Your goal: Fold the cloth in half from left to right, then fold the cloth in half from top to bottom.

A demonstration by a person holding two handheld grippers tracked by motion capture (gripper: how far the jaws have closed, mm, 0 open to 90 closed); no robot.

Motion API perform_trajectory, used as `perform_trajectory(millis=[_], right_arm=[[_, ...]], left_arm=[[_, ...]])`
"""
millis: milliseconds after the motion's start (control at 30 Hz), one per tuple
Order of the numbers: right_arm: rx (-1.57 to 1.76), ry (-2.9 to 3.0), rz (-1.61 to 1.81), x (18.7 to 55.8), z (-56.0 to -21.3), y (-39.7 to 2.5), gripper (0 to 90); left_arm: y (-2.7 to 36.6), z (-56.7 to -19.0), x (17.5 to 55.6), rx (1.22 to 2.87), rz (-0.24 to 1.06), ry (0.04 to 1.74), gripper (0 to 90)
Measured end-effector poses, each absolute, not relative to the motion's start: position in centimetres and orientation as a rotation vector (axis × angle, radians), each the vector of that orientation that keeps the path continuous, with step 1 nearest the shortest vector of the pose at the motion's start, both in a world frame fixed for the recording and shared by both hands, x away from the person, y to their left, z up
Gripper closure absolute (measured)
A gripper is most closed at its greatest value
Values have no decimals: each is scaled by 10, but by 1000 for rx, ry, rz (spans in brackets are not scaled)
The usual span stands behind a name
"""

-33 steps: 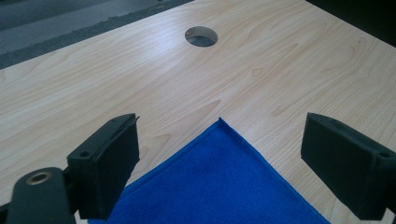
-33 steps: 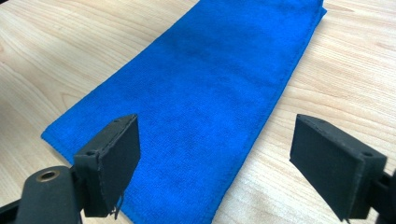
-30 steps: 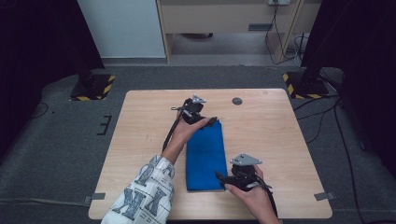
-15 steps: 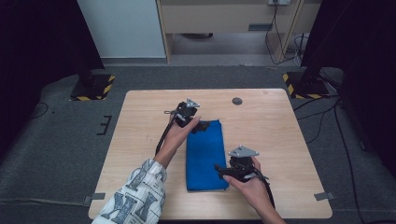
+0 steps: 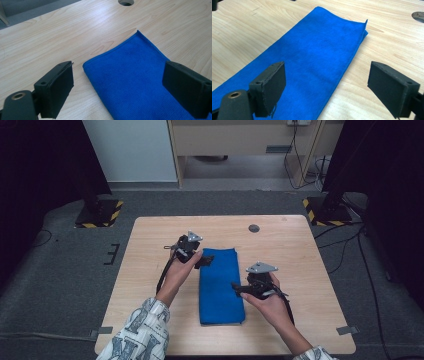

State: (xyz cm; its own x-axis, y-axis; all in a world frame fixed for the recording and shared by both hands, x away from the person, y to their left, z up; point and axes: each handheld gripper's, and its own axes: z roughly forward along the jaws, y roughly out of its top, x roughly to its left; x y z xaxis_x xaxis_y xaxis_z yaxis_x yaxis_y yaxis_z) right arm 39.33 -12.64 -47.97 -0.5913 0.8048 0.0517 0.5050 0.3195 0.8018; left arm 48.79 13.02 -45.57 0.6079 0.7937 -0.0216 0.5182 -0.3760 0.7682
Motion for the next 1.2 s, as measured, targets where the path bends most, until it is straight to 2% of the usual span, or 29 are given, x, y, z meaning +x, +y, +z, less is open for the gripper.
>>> perform_trajectory(millis=[400,500,767,900,1200], right_arm=[[1164,2264,1141,421,-476,-121,145],[1144,2276,1121,431,-475,-119,168],[1124,2292,1104,455,-474,-115,142],[1151,2272,1106,469,-472,-119,197],[1166,2275,1094,510,-467,-122,383]], left_arm=[[143,-464,480,2036,456,1031,97],[145,-468,481,2044,457,1035,108],[148,-472,484,2043,465,1027,120],[149,-473,488,2050,469,1035,121],[155,-479,508,2021,469,1106,135]])
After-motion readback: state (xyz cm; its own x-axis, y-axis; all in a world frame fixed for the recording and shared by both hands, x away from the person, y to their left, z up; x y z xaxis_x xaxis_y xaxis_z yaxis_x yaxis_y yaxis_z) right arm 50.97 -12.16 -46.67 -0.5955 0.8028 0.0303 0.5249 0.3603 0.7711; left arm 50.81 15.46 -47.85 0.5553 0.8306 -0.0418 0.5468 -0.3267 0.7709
